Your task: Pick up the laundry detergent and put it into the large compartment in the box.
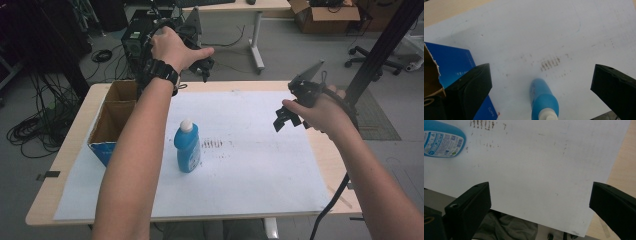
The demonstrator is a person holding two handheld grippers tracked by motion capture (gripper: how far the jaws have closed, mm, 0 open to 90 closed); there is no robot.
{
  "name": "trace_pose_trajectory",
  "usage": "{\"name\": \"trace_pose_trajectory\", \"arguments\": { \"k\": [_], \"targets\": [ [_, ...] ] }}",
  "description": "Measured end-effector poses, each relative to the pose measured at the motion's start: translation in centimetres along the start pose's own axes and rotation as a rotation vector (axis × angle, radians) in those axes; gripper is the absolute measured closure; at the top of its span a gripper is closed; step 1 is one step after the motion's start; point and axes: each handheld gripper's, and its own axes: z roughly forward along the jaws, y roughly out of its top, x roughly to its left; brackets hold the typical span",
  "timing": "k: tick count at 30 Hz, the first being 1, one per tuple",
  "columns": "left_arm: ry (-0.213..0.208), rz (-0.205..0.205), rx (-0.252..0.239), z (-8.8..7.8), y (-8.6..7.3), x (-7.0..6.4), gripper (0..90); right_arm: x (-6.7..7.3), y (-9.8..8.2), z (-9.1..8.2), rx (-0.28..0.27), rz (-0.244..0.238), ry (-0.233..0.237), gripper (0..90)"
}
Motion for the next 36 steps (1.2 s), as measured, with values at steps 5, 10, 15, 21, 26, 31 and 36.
{"name": "trace_pose_trajectory", "arguments": {
  "k": [5, 10, 15, 21, 26, 31, 36],
  "targets": [
    [0.002, 0.002, 0.009, 0.3, 0.1, -0.2, 3.6, 0.0, 0.0, 0.1, 0.002, -0.001, 0.003, 3.8],
    [0.017, 0.013, 0.033, 0.6, 0.0, -0.5, 3.7, 0.1, -0.1, 0.1, 0.001, -0.009, 0.011, 3.8],
    [0.023, 0.021, 0.034, 0.4, -0.5, -1.0, 3.7, 0.1, -0.2, 0.4, -0.001, -0.011, 0.013, 3.8],
    [0.033, 0.013, 0.036, -0.2, -1.7, -1.3, 3.8, 0.0, -0.6, 0.5, -0.005, -0.017, 0.015, 3.8],
    [0.030, 0.008, 0.045, -0.1, -3.0, -1.6, 3.8, 0.0, -1.0, 0.6, -0.006, -0.016, 0.018, 3.8],
    [0.026, -0.001, 0.052, 0.2, -4.4, -1.9, 4.0, -0.1, -1.4, 0.7, -0.012, -0.020, 0.021, 3.8],
    [0.033, 0.000, 0.061, 0.7, -5.7, -2.2, 4.0, 0.0, -1.8, 0.9, -0.012, -0.027, 0.024, 3.8]
  ]
}}
